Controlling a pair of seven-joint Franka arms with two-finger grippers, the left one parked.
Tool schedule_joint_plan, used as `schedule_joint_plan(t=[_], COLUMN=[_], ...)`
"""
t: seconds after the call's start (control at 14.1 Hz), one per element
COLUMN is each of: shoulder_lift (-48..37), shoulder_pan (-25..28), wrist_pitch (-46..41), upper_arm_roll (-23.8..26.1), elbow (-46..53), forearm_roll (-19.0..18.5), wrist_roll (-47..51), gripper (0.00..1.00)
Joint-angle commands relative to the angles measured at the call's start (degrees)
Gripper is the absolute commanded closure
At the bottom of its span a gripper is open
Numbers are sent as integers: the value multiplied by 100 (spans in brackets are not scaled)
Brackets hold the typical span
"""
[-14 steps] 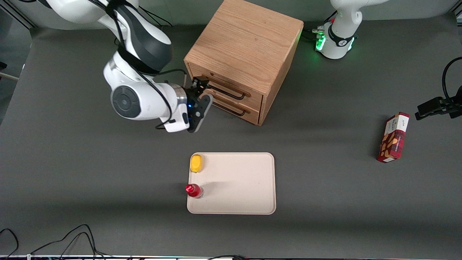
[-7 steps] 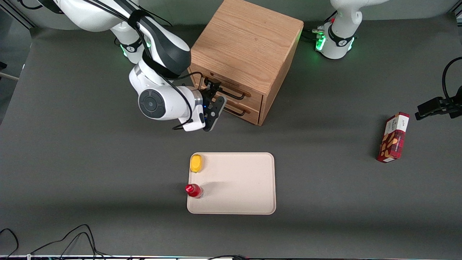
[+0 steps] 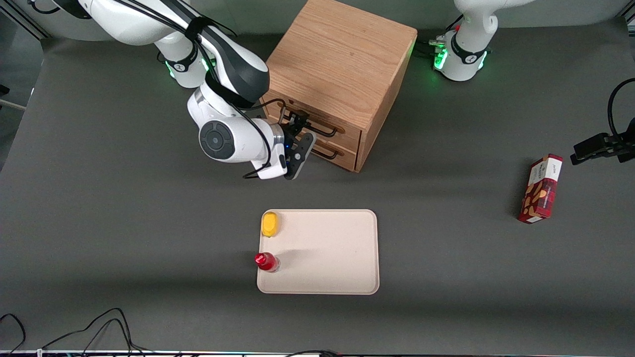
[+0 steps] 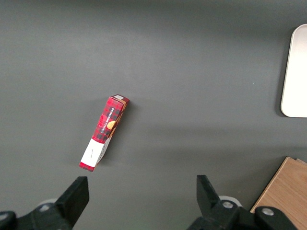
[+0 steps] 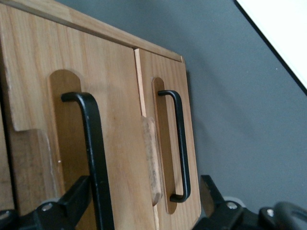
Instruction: Open upper drawer
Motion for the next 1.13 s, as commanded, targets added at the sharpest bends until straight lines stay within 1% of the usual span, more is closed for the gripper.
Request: schedule_joint_plan(t=[0.0, 0.21, 0.35, 0.57, 0.71, 0.78, 1.06], shoulder_lift=[16, 61, 69, 113, 157, 166, 394], shoulder_pan=[0, 0, 0, -17, -44, -44, -88], wrist_pitch=[227, 262, 262, 262, 262, 262, 253], upper_arm_roll=[18, 18, 44, 35, 35, 27, -52], elbow=[-90, -90, -90, -55, -11, 33, 322], forearm_roll=[-80, -97, -238, -256, -430, -458, -467], wrist_roll=[1, 1, 1, -8, -17, -17, -34], gripper=[0, 0, 0, 0, 0, 0, 0])
